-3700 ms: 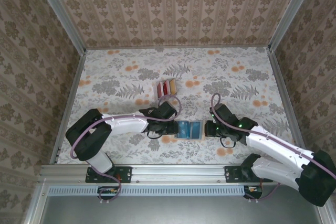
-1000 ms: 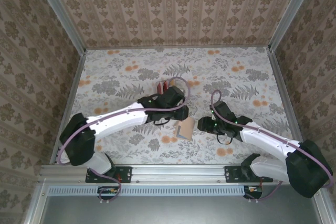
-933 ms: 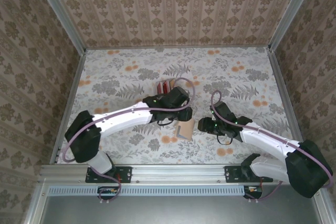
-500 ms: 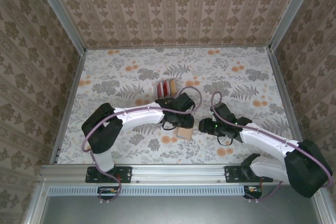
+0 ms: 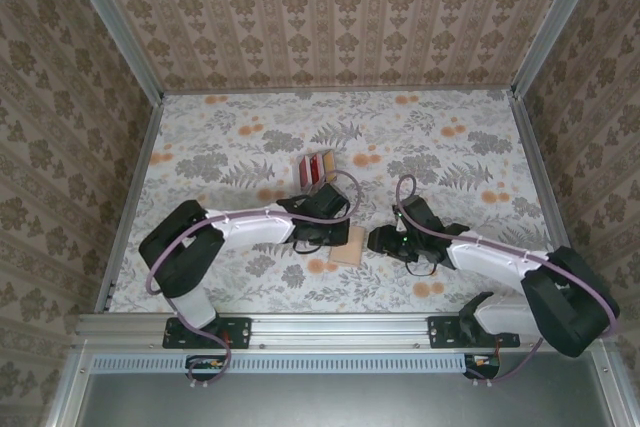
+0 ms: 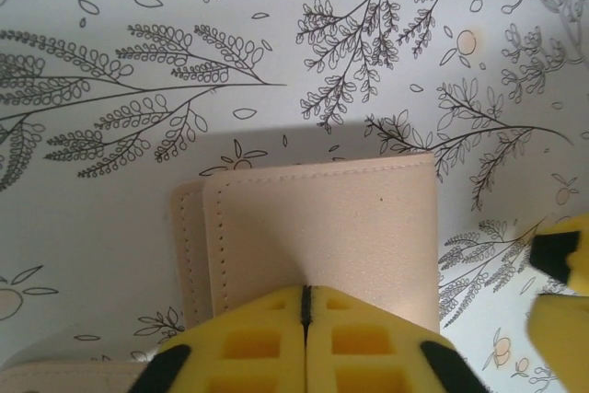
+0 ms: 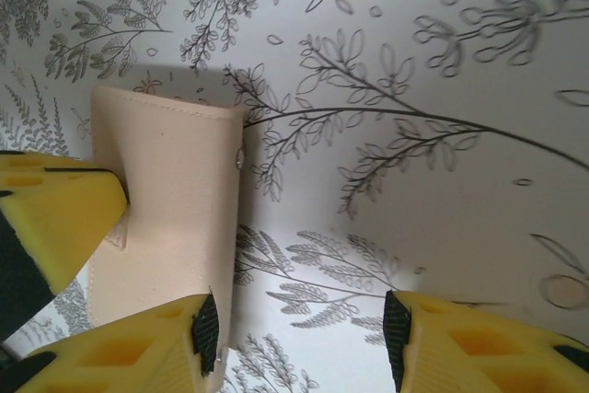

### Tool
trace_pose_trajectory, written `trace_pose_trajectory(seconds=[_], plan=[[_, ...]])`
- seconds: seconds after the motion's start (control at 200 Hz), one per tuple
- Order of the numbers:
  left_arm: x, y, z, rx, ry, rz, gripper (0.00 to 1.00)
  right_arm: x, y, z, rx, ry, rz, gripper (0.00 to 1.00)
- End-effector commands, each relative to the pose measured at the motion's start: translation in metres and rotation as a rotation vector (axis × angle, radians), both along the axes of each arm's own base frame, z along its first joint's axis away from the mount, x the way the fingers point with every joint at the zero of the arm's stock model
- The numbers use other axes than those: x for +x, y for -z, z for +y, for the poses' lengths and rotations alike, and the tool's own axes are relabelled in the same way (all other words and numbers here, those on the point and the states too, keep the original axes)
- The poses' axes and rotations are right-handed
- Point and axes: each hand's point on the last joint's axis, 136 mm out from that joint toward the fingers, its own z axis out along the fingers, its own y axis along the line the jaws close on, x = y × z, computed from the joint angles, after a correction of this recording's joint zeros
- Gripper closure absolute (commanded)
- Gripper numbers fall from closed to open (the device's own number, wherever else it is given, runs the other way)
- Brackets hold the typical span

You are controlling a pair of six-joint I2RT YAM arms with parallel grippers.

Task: Put the credit cards into the card holder
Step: Press the card holder at the bottom-center of the table, then flip over the card holder at the center of the table.

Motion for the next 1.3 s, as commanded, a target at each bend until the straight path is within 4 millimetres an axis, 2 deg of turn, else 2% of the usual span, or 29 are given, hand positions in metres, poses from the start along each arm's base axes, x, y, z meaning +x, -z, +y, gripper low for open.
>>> trace_pose_trajectory(seconds=[0.0,0.145,0.17,0.305,0.6,0.745,0.905,1.07,1.17,1.225,1.295], plan=[[-0.027,0.051,0.049,0.177,-0.05,0.112,1.0,0.004,-0.008,0.024,0.082,-0.022,-0.002,0.46],[-0.031,0.057,0.06,0.193,-0.071,0.117,1.0,0.007,-0.004,0.04,0.109,-0.039,0.001,0.46],[-0.032,0.058,0.062,0.196,-0.072,0.119,1.0,0.006,0.005,0.041,0.1,-0.037,0.023,0.46],[-0.036,0.063,0.069,0.205,-0.089,0.128,1.0,0.008,0.01,0.053,0.11,-0.043,0.028,0.46],[-0.045,0.076,0.078,0.205,-0.107,0.158,1.0,0.019,0.005,0.09,0.145,-0.088,0.006,0.46],[-0.048,0.077,0.082,0.205,-0.116,0.162,1.0,0.023,0.005,0.1,0.183,-0.086,0.0,0.56],[-0.045,0.069,0.082,0.185,-0.132,0.145,1.0,0.024,0.004,0.093,0.17,-0.065,-0.016,0.77],[-0.037,0.057,0.079,0.193,-0.127,0.127,1.0,0.026,-0.004,0.075,0.131,-0.04,-0.051,0.86],[-0.029,0.043,0.076,0.194,-0.128,0.098,0.93,0.026,-0.011,0.056,0.048,-0.036,-0.082,0.87],[-0.025,0.035,0.076,0.193,-0.127,0.079,0.9,0.025,-0.013,0.038,-0.055,-0.037,-0.102,0.87],[-0.021,0.026,0.078,0.188,-0.136,0.058,0.88,0.026,-0.029,0.011,-0.193,-0.035,-0.157,0.87]])
